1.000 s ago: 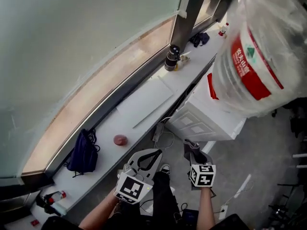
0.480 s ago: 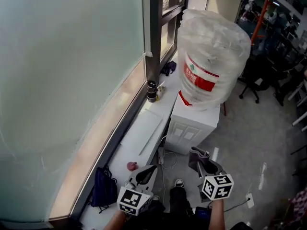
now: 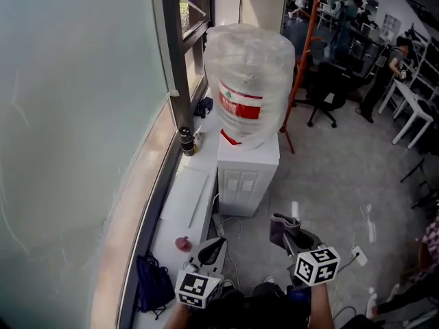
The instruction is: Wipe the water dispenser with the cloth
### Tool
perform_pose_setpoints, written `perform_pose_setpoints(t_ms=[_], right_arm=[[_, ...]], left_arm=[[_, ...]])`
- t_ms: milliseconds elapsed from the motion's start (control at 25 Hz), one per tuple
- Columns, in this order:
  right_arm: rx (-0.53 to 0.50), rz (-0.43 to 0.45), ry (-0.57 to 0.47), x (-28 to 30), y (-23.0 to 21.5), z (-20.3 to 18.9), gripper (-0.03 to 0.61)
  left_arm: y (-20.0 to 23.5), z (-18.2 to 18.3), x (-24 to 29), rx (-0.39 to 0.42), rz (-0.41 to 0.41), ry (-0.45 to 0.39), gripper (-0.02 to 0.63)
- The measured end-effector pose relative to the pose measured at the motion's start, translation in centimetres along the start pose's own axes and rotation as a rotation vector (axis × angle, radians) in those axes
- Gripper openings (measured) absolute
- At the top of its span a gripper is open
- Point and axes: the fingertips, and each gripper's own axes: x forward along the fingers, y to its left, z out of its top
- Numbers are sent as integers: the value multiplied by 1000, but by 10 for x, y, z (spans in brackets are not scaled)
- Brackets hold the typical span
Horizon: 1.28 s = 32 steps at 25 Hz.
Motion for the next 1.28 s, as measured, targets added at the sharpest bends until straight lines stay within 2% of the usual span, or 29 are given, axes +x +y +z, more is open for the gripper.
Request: perform_pose_setpoints(t_ms=[160,480,800,1080,1280], right_arm=[[38,-8,-15,-15,-4,-2,101],[33,16,-54,-61,-28,-6,101],[82,35,-105,-138,-74,-36,101],[113,49,-114,-185,-110,-70,101],[102,97,-123,-204,-115,-79,100]], left_arm=[[-11,5,-3,-18,13,-23,17],[-56,6,0,-19,26,-12,17],[-143,32,4,23,5,-44,17],[-230,19,10,15,-36,-26,18],[-268,14,4,29,-39,-10,18]])
